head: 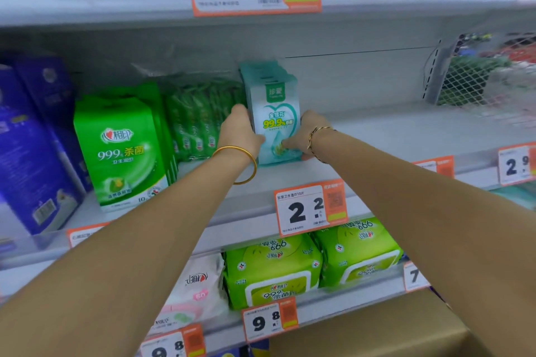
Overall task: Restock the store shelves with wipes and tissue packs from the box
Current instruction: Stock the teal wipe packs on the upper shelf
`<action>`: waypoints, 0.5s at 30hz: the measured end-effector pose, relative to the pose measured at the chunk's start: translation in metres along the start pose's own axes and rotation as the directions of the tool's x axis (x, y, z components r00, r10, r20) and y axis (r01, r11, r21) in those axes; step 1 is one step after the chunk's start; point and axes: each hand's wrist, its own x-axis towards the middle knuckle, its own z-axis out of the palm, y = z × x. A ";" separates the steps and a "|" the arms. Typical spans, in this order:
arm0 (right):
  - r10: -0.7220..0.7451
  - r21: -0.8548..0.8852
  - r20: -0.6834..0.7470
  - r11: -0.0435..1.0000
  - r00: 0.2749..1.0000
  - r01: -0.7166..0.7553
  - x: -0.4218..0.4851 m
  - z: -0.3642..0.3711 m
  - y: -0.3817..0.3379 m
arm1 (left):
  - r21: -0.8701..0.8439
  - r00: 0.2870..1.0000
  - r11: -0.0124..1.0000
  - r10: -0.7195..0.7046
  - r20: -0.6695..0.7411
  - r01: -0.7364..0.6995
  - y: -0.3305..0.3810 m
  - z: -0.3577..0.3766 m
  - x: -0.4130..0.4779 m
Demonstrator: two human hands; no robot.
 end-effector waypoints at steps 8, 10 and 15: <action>0.003 0.005 -0.013 1.000 1.000 -0.002 -0.020 -0.014 0.001 | -0.042 0.997 0.998 -0.048 -0.055 0.045 0.002 -0.010 -0.015; -0.014 0.149 -0.053 0.989 0.999 0.021 -0.032 -0.026 0.005 | -0.148 0.994 0.989 -0.015 -0.104 -0.001 0.011 -0.019 -0.031; -0.144 0.552 -0.132 0.811 0.981 0.193 -0.125 -0.047 0.037 | -0.627 0.997 0.776 0.068 -0.033 -0.074 0.033 -0.031 -0.124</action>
